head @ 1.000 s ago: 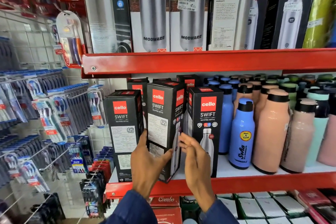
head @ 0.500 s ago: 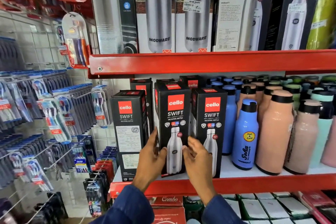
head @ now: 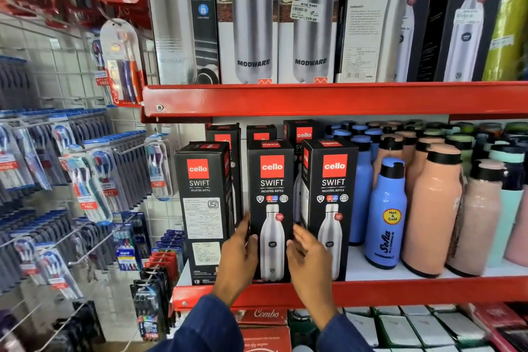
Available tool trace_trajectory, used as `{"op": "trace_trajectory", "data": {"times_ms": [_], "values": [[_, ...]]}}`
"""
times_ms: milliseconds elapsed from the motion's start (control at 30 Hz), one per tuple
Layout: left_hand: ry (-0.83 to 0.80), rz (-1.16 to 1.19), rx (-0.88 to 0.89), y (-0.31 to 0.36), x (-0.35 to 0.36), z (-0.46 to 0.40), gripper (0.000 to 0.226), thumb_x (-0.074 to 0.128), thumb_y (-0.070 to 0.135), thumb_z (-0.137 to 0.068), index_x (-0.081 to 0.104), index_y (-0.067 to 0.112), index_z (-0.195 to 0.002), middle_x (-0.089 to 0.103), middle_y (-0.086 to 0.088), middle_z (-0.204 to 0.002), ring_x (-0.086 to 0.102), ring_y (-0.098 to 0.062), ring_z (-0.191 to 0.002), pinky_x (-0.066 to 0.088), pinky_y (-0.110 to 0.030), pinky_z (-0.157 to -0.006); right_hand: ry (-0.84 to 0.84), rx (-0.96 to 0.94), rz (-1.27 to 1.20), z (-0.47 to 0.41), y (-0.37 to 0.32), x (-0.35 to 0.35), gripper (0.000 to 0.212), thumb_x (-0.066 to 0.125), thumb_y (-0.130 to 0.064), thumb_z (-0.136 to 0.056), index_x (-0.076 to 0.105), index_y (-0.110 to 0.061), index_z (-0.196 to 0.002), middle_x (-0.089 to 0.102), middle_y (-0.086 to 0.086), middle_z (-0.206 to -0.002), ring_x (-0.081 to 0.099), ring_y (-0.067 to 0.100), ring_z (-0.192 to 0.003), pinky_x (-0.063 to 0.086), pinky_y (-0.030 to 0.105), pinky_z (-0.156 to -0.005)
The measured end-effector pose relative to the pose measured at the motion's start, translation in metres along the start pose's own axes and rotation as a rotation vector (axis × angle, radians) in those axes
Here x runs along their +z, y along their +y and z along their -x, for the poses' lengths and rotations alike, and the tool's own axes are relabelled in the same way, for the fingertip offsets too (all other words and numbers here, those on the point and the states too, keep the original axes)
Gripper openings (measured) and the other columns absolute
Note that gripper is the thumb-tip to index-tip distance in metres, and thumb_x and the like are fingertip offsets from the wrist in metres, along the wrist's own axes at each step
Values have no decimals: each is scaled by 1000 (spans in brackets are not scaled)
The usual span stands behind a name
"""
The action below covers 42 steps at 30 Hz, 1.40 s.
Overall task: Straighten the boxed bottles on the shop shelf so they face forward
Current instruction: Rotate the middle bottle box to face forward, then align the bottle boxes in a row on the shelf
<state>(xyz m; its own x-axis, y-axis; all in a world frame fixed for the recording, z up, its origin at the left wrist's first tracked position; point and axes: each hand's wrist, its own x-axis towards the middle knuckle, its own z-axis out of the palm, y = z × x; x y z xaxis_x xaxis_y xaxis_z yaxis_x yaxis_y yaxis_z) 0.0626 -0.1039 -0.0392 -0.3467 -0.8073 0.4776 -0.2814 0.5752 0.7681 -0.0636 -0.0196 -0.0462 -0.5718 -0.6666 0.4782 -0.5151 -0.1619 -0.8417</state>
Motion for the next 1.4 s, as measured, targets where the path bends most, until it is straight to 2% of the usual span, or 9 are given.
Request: {"op": "trace_trajectory", "data": {"times_ms": [200, 367, 500, 700, 967, 1133, 1233, 1333, 1400], "values": [[122, -1, -15, 15, -32, 45, 46, 65, 12, -91, 56, 19, -135, 61, 11, -127, 64, 4, -107, 53, -15, -91, 221, -124, -97, 20, -16, -3, 34, 61, 0, -87, 67, -19, -114, 74, -4, -106, 65, -7, -95, 50, 6, -79], [514, -101, -32, -3, -65, 57, 49, 76, 16, -79, 58, 23, -124, 62, 3, -113, 63, -17, -99, 58, -44, -88, -93, -146, -170, 29, -41, 28, 34, 46, -13, -96, 62, -32, -119, 69, -14, -112, 63, -5, -104, 51, 16, -89], [391, -158, -163, -23, -73, 38, 94, 85, 35, -67, 32, 15, -143, 47, -8, -137, 46, -25, -128, 42, -42, -107, -234, -58, -261, 26, -59, 60, 44, 34, -21, -92, 54, -23, -131, 61, -6, -129, 55, -4, -117, 44, 24, -105], [363, -85, -190, -33, -68, 18, 97, 85, 61, -52, 39, 24, -129, 64, 1, -120, 63, -19, -109, 57, -45, -91, -210, -40, -218, 18, -69, 81, 44, 34, -26, -93, 53, -23, -132, 67, -5, -119, 60, -4, -107, 49, 32, -100], [277, 126, -127, -34, -97, -7, 92, 91, 20, -57, 38, 22, -133, 62, 6, -118, 61, -15, -108, 49, -36, -98, -202, -121, -143, 14, -77, 82, 42, 42, -15, -95, 49, -22, -136, 58, -4, -135, 53, -2, -122, 43, 26, -107], [120, 368, -123, -47, -120, -29, 82, 78, 25, -48, 53, 26, -126, 72, -1, -113, 67, -21, -107, 54, -43, -95, -129, -135, 29, 6, -66, 91, 47, 50, -18, -94, 43, -20, -140, 70, 9, -114, 65, 19, -104, 55, 34, -92], [4, 427, -111, -50, -120, -34, 75, 70, 14, -53, 58, 25, -127, 73, 0, -113, 65, -24, -111, 53, -39, -94, -108, -125, 46, 7, -61, 96, 39, 53, -18, -93, 52, -18, -132, 71, 2, -106, 68, 14, -91, 55, 21, -82], [-107, 463, -104, -56, -113, -32, 70, 60, 4, -69, 52, 23, -137, 67, -2, -130, 60, -24, -123, 49, -40, -100, -46, -124, 49, 8, -54, 98, 31, 57, -12, -91, 61, -14, -122, 73, 9, -98, 69, 18, -83, 59, 43, -80], [-149, 486, -108, -59, -109, -31, 66, 55, 5, -78, 49, 25, -140, 63, -4, -136, 58, -24, -127, 45, -45, -107, -29, -116, 52, 8, -50, 99, 33, 58, -10, -90, 60, -12, -124, 73, 9, -105, 64, 7, -88, 58, 39, -85]]}}
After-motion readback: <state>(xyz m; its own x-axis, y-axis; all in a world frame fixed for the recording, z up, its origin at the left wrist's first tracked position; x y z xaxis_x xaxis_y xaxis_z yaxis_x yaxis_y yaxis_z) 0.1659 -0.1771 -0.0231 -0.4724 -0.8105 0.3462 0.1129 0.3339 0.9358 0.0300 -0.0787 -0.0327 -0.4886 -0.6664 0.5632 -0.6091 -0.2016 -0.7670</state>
